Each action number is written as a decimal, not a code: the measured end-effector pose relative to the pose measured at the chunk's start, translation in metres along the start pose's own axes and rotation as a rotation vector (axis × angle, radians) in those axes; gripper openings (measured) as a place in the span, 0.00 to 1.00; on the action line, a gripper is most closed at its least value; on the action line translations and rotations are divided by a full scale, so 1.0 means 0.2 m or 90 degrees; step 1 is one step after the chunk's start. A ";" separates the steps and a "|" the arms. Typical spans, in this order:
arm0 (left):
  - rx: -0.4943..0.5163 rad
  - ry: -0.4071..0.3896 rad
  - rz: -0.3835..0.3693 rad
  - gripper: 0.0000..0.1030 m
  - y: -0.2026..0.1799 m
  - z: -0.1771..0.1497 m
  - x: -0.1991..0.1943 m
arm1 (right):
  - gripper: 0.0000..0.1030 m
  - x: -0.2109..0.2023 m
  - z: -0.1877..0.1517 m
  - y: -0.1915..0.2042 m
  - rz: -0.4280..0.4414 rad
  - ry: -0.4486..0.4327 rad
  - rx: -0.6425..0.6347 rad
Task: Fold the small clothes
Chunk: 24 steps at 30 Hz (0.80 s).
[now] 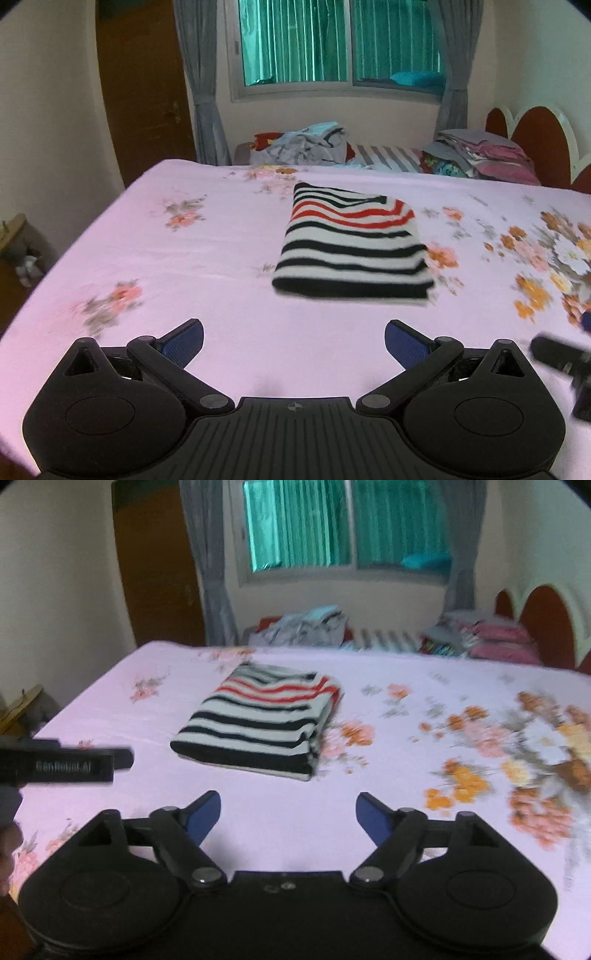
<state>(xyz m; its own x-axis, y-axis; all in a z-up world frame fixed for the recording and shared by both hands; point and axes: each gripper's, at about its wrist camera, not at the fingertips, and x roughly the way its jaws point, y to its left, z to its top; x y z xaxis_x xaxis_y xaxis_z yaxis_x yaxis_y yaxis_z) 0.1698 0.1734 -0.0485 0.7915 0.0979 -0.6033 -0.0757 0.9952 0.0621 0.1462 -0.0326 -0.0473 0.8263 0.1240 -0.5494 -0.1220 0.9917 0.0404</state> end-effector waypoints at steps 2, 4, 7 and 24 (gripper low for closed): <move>-0.005 -0.009 -0.008 1.00 0.01 -0.03 -0.14 | 0.92 -0.15 0.00 0.00 -0.021 -0.025 0.006; -0.012 -0.021 -0.010 1.00 0.03 -0.06 -0.27 | 0.97 -0.29 -0.01 0.00 -0.030 -0.057 0.002; -0.017 -0.029 -0.012 1.00 0.05 -0.08 -0.42 | 0.98 -0.46 -0.01 0.01 -0.030 -0.093 0.001; -0.045 -0.070 0.007 1.00 0.13 -0.13 -0.82 | 0.99 -0.73 -0.07 0.03 -0.014 -0.158 0.018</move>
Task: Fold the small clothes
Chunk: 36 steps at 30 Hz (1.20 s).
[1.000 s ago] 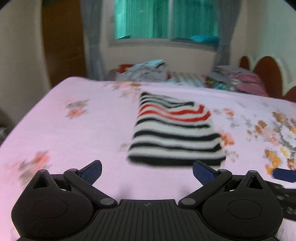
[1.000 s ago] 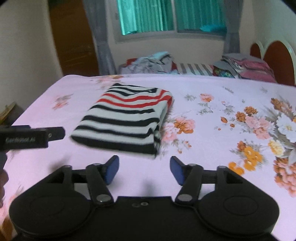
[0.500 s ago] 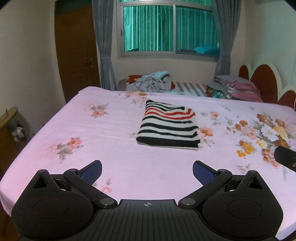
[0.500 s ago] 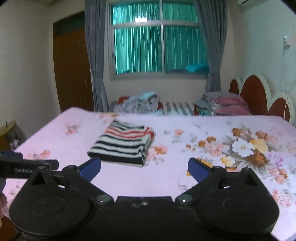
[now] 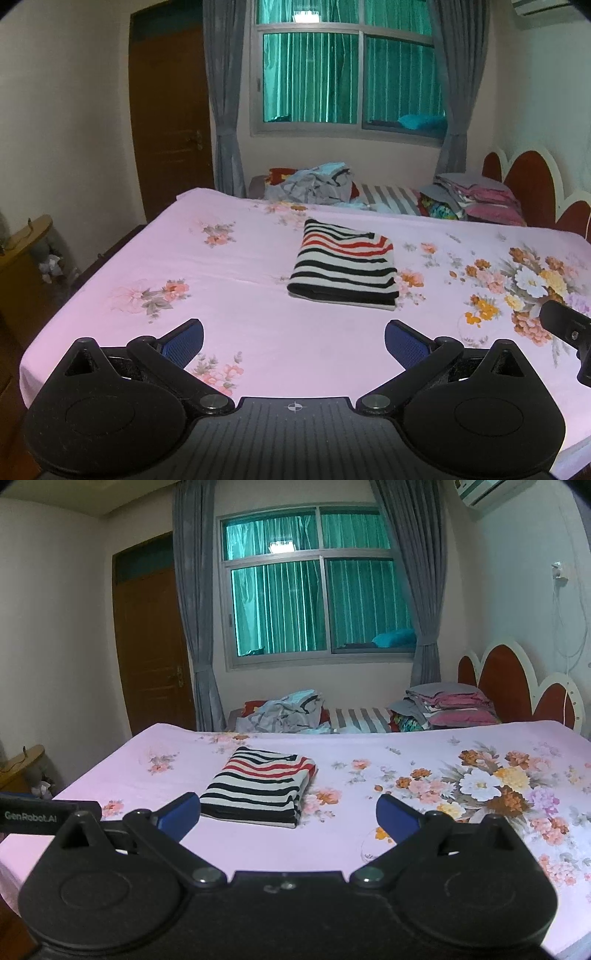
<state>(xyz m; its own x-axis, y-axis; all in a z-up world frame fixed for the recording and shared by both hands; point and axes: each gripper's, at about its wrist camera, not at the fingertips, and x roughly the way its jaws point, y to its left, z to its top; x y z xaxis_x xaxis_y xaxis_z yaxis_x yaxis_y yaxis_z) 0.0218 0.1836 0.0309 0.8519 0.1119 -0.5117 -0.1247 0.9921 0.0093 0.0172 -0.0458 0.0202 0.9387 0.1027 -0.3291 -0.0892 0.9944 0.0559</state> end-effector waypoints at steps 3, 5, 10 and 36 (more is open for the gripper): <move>-0.001 -0.004 0.002 1.00 0.00 0.01 -0.01 | 0.99 -0.02 -0.01 -0.01 -0.001 -0.003 0.003; 0.002 -0.006 0.001 1.00 0.00 0.01 -0.02 | 0.99 -0.02 -0.01 -0.01 -0.002 -0.002 0.003; 0.009 -0.005 0.003 1.00 -0.01 0.00 -0.03 | 0.99 -0.03 -0.02 0.00 0.004 -0.005 0.004; 0.005 -0.013 0.010 1.00 0.02 0.02 -0.02 | 0.99 0.00 -0.01 0.06 0.015 0.000 0.000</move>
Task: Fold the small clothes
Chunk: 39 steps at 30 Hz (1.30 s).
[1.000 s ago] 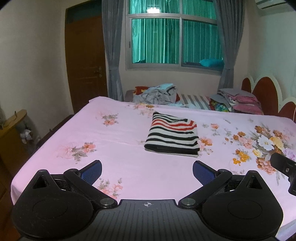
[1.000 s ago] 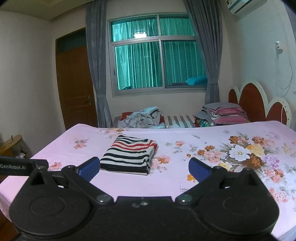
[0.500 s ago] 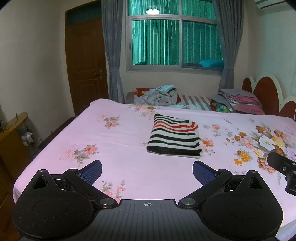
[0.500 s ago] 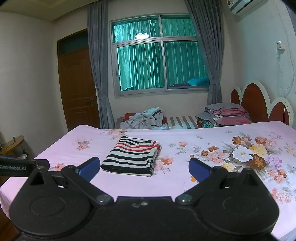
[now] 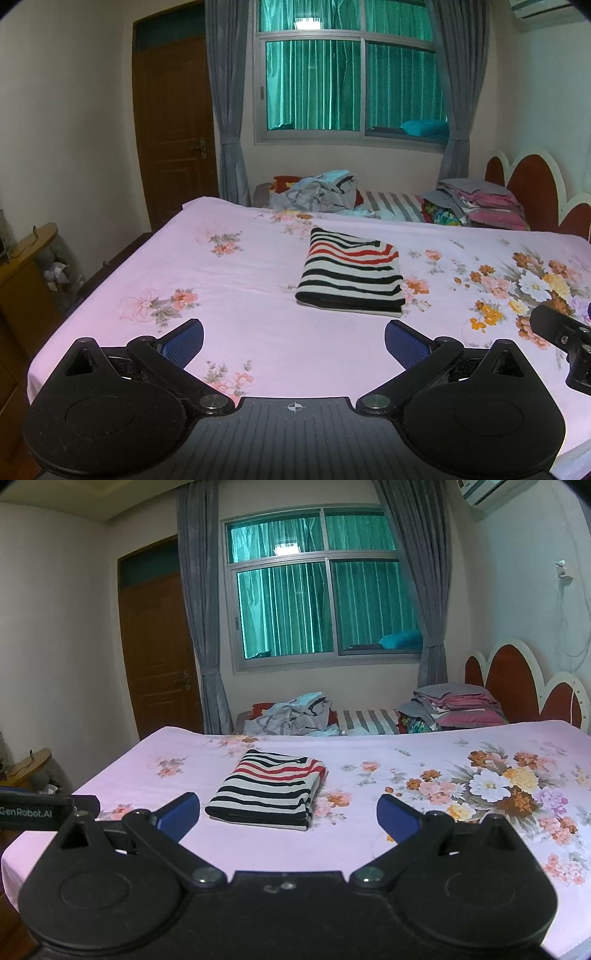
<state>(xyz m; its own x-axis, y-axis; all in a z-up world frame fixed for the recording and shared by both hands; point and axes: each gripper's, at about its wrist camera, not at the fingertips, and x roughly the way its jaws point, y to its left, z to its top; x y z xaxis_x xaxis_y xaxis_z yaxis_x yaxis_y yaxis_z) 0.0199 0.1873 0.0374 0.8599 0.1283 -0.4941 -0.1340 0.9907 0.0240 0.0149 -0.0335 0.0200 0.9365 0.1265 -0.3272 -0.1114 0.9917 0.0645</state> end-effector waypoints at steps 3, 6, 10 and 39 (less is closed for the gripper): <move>0.001 -0.001 0.000 1.00 0.00 0.00 0.00 | 0.99 0.00 0.00 0.00 0.001 0.001 0.001; 0.000 -0.001 0.001 1.00 -0.01 0.00 0.00 | 0.99 0.01 0.00 0.00 0.000 0.003 0.000; 0.001 -0.001 0.000 1.00 -0.01 0.00 0.00 | 0.99 0.01 0.00 -0.01 0.001 0.003 -0.001; 0.003 0.005 0.000 1.00 -0.02 -0.01 0.02 | 0.99 0.06 0.00 -0.02 0.013 0.010 -0.001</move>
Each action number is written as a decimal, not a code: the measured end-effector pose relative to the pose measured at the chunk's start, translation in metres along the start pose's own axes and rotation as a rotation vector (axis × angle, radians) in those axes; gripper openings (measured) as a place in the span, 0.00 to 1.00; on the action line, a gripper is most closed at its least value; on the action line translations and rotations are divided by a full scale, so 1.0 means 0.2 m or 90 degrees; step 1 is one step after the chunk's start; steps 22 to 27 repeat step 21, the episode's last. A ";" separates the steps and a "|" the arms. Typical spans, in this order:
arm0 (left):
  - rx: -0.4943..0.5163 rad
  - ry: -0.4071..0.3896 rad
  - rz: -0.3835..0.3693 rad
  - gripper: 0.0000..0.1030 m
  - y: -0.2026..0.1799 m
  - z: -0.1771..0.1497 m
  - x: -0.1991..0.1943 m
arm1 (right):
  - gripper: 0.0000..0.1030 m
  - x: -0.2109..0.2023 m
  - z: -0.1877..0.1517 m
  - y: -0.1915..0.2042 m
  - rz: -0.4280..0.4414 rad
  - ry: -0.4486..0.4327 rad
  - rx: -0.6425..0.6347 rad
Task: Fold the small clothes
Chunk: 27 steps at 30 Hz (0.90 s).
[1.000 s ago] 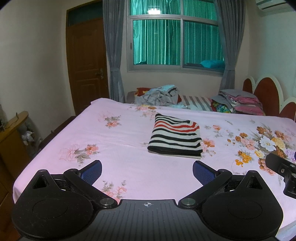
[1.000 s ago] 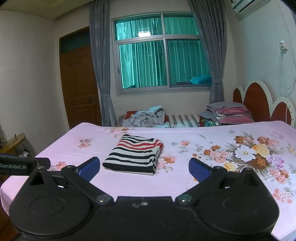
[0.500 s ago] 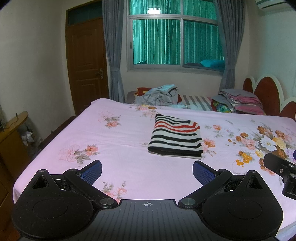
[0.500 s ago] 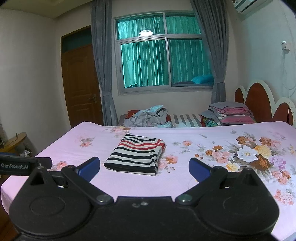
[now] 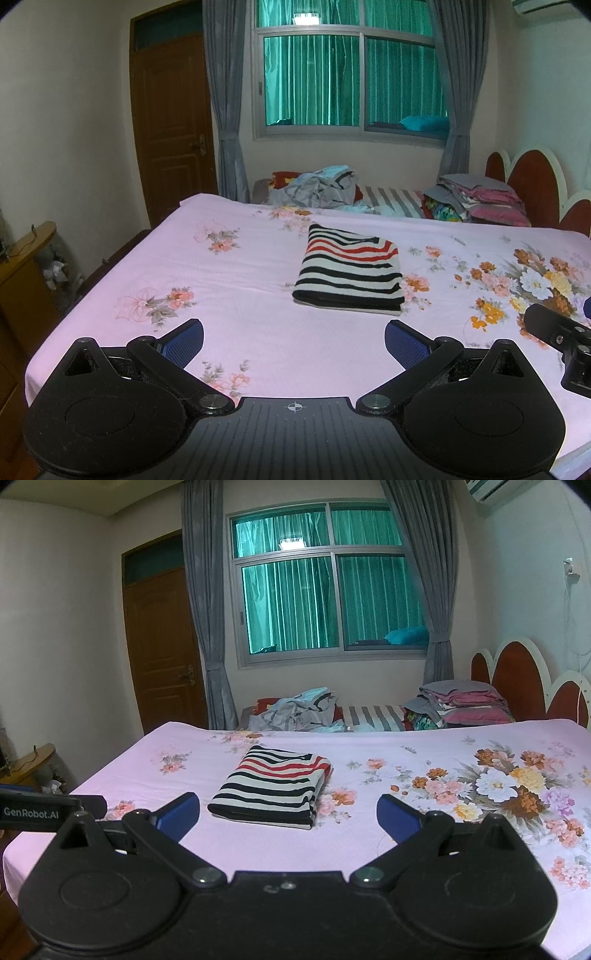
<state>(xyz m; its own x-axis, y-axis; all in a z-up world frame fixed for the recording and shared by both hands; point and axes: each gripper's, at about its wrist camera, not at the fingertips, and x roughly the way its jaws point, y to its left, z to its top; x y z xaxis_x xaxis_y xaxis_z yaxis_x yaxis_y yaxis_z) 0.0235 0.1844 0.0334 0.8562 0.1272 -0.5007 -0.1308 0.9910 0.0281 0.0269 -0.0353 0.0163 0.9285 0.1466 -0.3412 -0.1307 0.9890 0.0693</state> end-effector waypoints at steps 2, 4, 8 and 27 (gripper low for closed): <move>0.000 0.002 -0.002 1.00 0.00 0.00 0.00 | 0.99 0.01 -0.01 0.00 0.001 0.002 0.001; 0.001 0.003 -0.001 1.00 -0.01 -0.01 0.01 | 0.99 0.01 -0.01 -0.01 0.000 0.003 0.002; 0.004 0.008 -0.003 1.00 -0.02 -0.01 0.01 | 0.99 0.02 -0.01 -0.02 0.000 0.004 0.006; 0.010 0.064 -0.010 1.00 -0.07 0.01 0.20 | 0.99 0.07 -0.04 -0.11 -0.017 0.027 0.024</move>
